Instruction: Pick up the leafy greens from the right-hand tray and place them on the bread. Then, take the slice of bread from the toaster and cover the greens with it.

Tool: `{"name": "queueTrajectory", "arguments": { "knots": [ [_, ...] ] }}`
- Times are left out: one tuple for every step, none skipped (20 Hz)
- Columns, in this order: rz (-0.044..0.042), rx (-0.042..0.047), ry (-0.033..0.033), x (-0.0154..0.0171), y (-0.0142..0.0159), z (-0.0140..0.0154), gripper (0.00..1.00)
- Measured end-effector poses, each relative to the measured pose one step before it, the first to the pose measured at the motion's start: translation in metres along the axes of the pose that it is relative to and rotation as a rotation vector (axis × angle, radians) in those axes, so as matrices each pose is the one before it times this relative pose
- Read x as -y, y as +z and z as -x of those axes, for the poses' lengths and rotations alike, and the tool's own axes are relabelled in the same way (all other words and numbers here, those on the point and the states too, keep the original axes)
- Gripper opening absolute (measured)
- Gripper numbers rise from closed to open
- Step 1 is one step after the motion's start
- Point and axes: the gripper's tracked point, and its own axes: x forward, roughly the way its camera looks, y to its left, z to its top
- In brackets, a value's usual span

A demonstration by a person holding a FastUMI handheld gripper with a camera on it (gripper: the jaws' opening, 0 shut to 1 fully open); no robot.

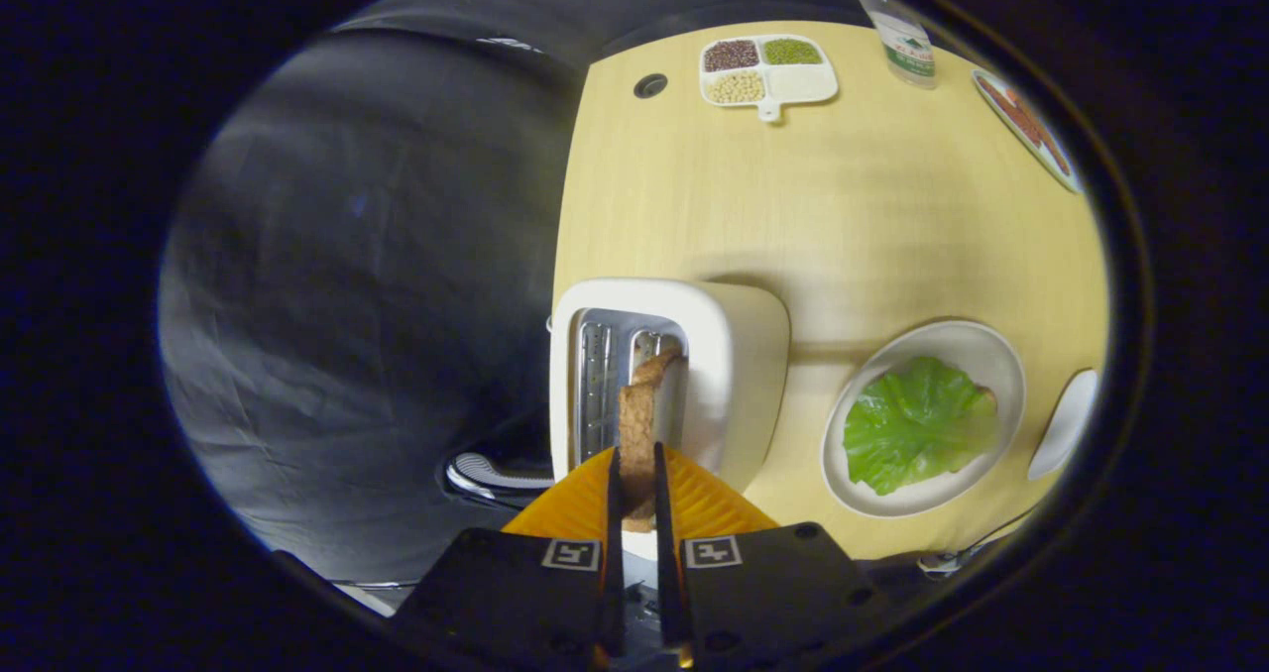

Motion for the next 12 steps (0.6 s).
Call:
{"name": "queueTrajectory", "arguments": {
  "knots": [
    [-0.0052,0.00806,0.00439,-0.00031,-0.00155,0.00515,0.22],
    [-0.00501,0.00705,0.01153,-0.00288,0.00133,0.00249,0.21],
    [-0.0055,0.00365,0.01214,-0.00275,-0.00036,0.00359,0.19],
    [-0.00355,-0.00128,0.01074,-0.00275,-0.00133,0.00371,0.18],
    [0.00019,0.00038,0.00736,-0.00232,-0.00246,0.00532,0.17],
    [0.00327,-0.00135,0.00946,-0.00218,-0.00207,0.00467,0.17],
    [0.00268,-0.00615,0.01167,-0.00234,-0.00431,0.0055,0.17],
    [-0.00055,-0.00636,0.00981,-0.0016,-0.00269,0.00575,0.17],
    [-0.00636,-0.00619,0.01041,-0.00217,-0.00378,0.00779,0.17],
    [-0.0074,-0.00326,0.01006,-0.00175,-0.00153,0.0068,0.17],
    [-0.00414,0.00674,0.01066,-0.00084,0.0,0.00926,0.17],
    [-0.005,0.00416,0.01345,-0.00115,0.00004,0.00764,0.17]
  ]
}}
